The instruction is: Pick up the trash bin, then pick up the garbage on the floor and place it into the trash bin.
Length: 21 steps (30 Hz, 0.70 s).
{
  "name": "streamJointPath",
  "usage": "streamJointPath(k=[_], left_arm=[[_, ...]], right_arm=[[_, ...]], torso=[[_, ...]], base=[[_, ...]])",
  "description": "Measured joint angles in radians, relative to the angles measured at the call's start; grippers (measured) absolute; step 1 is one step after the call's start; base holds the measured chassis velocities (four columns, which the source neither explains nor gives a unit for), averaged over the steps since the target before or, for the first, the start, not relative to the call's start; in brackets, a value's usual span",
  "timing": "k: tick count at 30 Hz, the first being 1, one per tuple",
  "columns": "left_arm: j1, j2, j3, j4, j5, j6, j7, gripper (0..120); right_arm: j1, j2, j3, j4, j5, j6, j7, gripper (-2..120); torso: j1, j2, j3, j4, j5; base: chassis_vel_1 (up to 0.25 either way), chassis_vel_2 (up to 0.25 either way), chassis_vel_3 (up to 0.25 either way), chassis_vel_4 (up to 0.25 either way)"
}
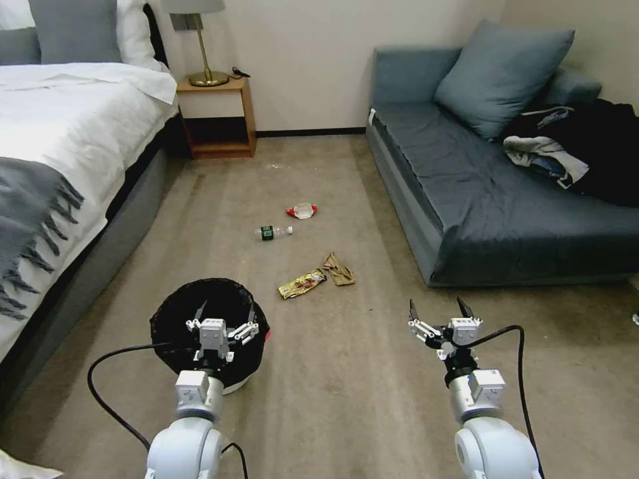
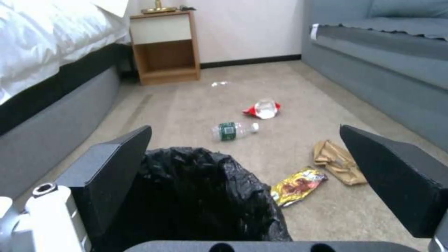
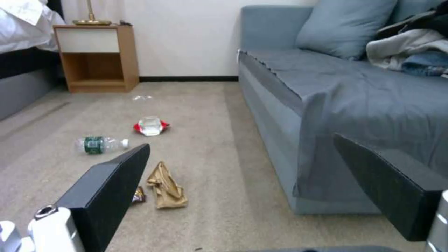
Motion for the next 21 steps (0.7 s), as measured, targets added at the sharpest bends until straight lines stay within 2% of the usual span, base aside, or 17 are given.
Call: streamJointPath(k=[21], left_arm=[[0.0,0.0,0.0,0.0,0.0,0.0,0.0,100]], right_arm=[[0.0,0.0,0.0,0.0,0.0,0.0,0.0,100]], torso=[[0.0,0.0,0.0,0.0,0.0]], base=[[0.0,0.0,0.0,0.0]])
